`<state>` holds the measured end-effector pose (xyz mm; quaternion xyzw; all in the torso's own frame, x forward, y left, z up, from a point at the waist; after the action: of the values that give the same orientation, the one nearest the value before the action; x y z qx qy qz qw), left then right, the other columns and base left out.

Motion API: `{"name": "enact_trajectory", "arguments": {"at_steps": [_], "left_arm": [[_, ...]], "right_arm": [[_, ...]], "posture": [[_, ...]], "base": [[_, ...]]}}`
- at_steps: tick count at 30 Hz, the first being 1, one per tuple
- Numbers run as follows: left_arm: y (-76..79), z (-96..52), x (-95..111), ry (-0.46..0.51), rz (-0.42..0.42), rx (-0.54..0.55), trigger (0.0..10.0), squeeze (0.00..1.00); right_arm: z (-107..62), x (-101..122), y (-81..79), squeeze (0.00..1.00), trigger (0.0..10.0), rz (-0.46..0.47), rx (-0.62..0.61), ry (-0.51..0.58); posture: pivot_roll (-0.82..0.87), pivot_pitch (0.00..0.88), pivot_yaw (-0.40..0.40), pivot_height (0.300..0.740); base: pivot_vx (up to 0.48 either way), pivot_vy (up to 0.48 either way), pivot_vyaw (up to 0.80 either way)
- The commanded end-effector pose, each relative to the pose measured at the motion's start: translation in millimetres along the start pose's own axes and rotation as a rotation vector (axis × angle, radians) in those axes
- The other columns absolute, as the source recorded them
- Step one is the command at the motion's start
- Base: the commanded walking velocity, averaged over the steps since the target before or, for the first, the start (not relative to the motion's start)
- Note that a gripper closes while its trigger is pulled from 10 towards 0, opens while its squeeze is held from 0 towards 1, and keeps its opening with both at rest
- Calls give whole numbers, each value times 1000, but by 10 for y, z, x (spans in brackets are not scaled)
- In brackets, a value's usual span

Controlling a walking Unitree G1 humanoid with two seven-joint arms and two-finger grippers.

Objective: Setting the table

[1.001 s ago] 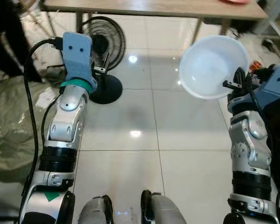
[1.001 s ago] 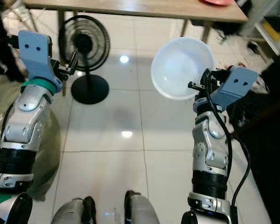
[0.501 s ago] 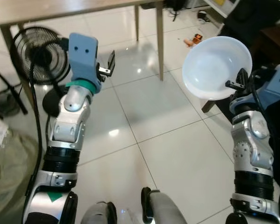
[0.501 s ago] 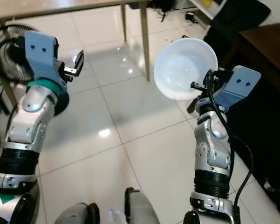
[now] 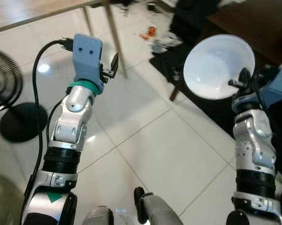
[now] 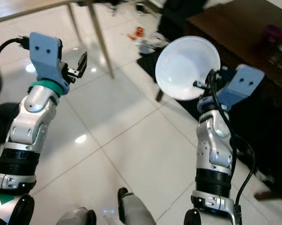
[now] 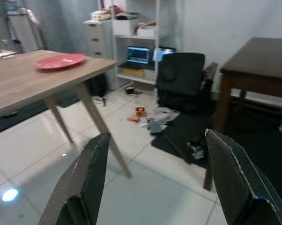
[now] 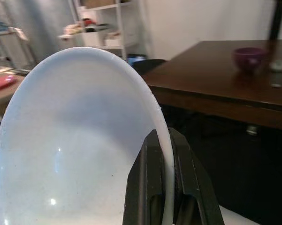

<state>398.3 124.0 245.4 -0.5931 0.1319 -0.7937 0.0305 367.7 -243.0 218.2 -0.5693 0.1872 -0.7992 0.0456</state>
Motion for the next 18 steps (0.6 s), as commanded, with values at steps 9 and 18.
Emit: {"name": "enact_trajectory", "arguments": {"at_steps": [9, 18], "left_arm": [[17, -31, -109, -39, 21, -10, 10000, 0], [19, -26, -105, -38, 28, -12, 10000, 0]], "right_arm": [[-18, -29, 37, 0, 10000, -2, -12, -10], [-19, -38, 37, 0, 10000, 1, -14, -11]], "posture": [[30, 68, 2, 740], [32, 71, 4, 740]], "base": [[0, 0, -800], [0, 0, -800]]}}
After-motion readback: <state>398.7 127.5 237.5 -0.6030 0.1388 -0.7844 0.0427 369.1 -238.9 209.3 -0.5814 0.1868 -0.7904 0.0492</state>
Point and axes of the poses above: a point about 5 cm out from each wrist's last joint towards the gripper, its own z axis pointing out of the wrist towards the gripper, its own x axis along the axis of the wrist's last joint, y = z × x, the point moved 5 cm from there along z, pointing out of the wrist towards the gripper, and after that the axes turned 6 degrees about z, right-handed, at the moved point
